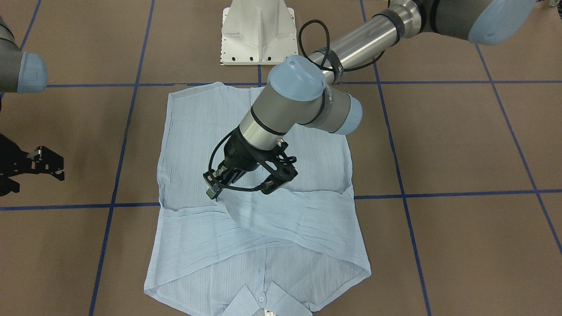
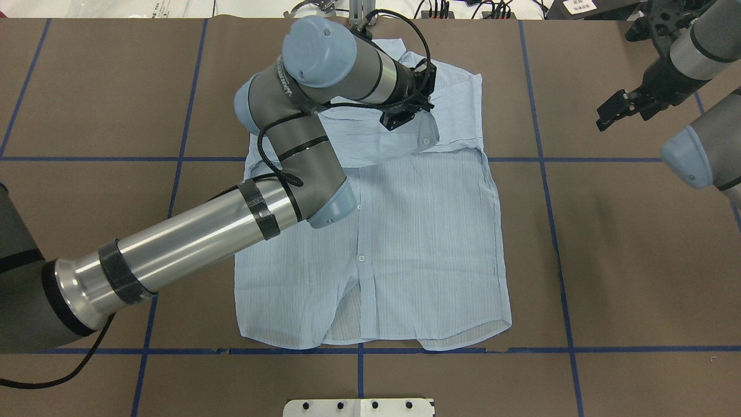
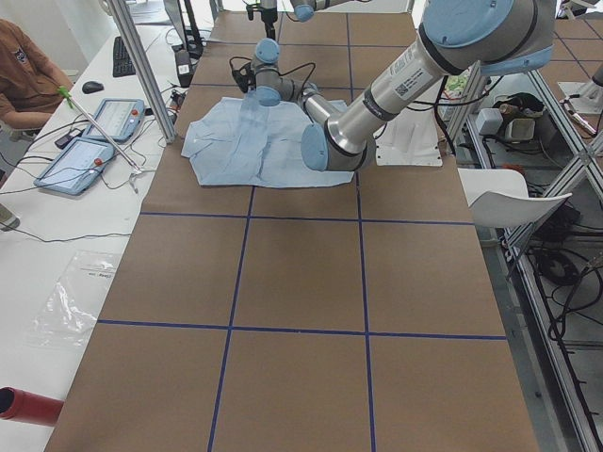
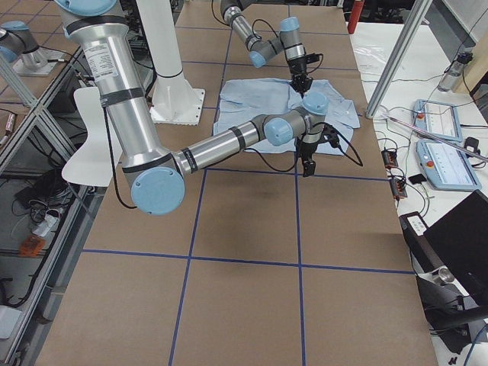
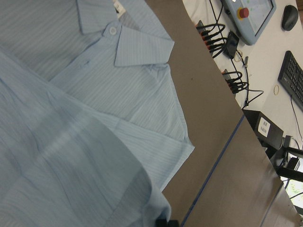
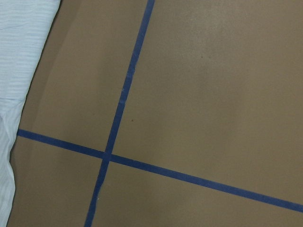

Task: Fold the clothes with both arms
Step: 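Fold the held sleeve across the shirt body with the left gripper, then release the sleeve and move both grippers to the shirt's side edges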

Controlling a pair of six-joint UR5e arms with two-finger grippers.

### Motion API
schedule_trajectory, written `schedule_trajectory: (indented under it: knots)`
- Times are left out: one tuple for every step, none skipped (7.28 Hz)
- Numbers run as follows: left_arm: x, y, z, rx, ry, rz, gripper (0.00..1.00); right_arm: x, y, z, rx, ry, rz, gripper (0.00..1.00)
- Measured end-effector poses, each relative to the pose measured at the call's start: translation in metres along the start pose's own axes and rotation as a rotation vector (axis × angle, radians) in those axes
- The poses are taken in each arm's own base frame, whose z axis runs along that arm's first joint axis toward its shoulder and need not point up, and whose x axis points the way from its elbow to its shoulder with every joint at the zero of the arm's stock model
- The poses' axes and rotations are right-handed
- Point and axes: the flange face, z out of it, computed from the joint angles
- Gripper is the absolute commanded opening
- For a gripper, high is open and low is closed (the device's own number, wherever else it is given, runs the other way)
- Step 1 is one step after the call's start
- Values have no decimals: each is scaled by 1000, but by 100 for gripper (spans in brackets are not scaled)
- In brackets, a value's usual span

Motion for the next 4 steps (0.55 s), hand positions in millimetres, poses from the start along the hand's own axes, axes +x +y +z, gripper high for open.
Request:
schedule_trajectory:
  knots:
    - [-7,12,7,-8,-6,4,0,2,1,2,-3,2,3,100]
    - [-10,15,11,-7,-10,7,12,3,2,3,-5,3,5,100]
    - [-13,14,14,0,-9,9,99,4,3,3,-6,3,5,100]
    - [-15,15,17,2,0,27,100,3,2,3,-5,3,6,100]
